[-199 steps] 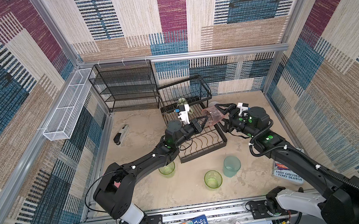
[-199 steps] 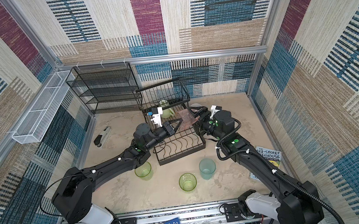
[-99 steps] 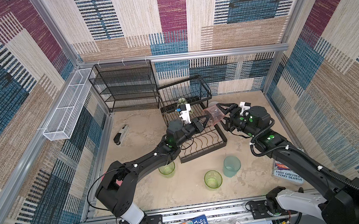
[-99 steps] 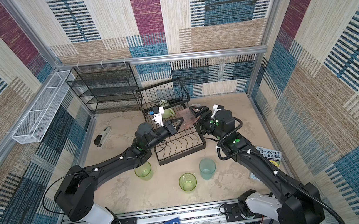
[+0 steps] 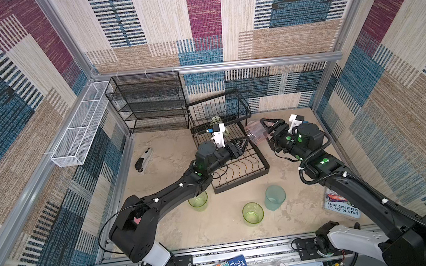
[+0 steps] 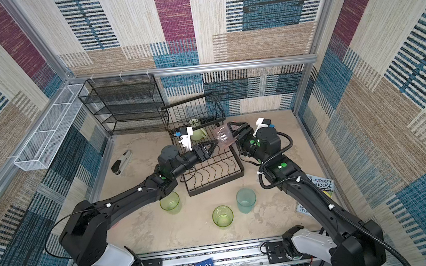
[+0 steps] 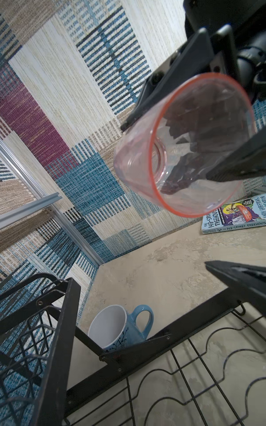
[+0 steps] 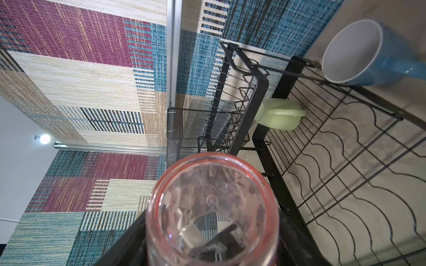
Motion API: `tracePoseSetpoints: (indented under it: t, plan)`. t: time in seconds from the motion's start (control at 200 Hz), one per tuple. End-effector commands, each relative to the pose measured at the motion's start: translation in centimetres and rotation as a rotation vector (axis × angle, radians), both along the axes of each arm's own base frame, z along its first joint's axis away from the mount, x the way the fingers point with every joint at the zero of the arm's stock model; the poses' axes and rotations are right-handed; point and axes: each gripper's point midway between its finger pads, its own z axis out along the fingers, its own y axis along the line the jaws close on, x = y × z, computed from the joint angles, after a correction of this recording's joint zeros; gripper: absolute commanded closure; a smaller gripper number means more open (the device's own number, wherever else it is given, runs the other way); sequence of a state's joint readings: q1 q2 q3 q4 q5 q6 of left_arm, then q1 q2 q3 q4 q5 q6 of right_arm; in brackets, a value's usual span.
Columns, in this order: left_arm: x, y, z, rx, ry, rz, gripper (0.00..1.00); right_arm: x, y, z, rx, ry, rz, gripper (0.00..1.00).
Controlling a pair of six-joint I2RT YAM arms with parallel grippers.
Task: Load cups into a dish rack
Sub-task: Pick up the cup from the center of the table, then place the cup on the dish rack.
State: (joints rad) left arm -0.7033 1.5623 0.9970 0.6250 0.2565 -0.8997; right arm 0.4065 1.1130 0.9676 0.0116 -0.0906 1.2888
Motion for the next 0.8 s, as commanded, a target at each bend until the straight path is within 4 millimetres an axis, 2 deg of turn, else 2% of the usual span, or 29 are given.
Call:
tracePoseSetpoints:
  t: [0.0,0.27,0.411,0.501,0.611,0.796]
  plan:
    - [-0.1,1.2,-1.4,0.089,0.013,0.022,0.37,0.4,-0.9,1.1,-0.098,-0.072,-0.043,0.49]
    - [-0.5,6.3,-3.3,0.259,0.097,0.068,0.31,1.8,-1.3,-0.2,-0.316,-0.12,-0.077,0.51]
    - [-1.0,10.0,-4.5,0.389,0.185,0.093,0.31,2.1,-0.9,-0.9,-0.497,-0.165,-0.135,0.51]
    - [-1.0,13.0,-5.2,0.455,0.25,0.125,0.31,2.3,0.2,-2.2,-0.593,-0.194,-0.137,0.51]
    - [-1.0,16.3,-5.4,0.51,0.289,0.173,0.31,2.9,1.5,-4.9,-0.684,-0.213,-0.119,0.51]
    - [-0.9,19.6,-4.2,0.57,0.295,0.216,0.3,4.0,3.8,-8.6,-0.836,-0.282,-0.099,0.51]
